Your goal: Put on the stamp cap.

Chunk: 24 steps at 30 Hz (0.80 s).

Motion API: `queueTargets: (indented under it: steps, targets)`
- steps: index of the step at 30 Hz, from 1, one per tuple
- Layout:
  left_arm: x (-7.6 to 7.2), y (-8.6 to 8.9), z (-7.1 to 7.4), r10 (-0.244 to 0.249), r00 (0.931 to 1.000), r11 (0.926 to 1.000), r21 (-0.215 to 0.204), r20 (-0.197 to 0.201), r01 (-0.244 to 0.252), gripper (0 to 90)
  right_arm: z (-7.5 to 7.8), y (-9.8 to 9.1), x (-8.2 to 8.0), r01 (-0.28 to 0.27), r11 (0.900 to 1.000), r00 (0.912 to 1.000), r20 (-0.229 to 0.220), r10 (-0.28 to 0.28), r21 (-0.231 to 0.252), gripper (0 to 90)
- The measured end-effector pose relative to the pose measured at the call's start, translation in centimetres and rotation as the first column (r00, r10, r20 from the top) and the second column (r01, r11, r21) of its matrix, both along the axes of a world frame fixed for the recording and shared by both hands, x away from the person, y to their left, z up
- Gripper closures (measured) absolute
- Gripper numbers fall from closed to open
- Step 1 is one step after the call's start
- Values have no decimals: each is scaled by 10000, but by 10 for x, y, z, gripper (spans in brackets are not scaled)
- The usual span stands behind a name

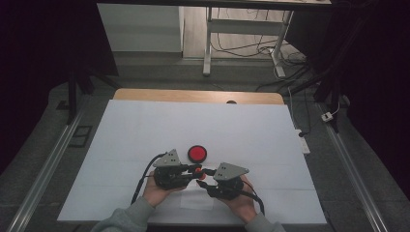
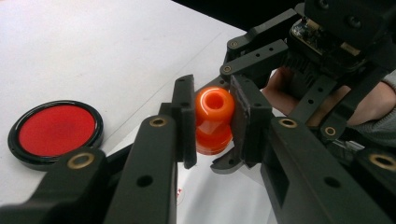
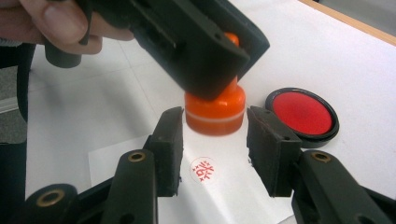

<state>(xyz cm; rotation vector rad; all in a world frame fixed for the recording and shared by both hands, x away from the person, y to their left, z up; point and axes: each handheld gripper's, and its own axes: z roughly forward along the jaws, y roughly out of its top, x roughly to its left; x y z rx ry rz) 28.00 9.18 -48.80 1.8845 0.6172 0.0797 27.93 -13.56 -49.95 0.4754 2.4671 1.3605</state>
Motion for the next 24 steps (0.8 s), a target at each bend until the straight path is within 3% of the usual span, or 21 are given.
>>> queueTargets:
  steps: [10,16,24]
  targets:
    - [2,6,5,82,10000,9999,-87,52,-81,725,0,-10,2,269,9996,9996,15,-269,6,495]
    - [4,10,6,95,10000,9998,-161,-5,-95,725,0,-36,6,940,9955,9956,-5,-940,113,469]
    - [7,11,8,-264,9996,9991,-343,-37,263,725,0,-68,8,1659,9861,9861,-57,-1659,108,454]
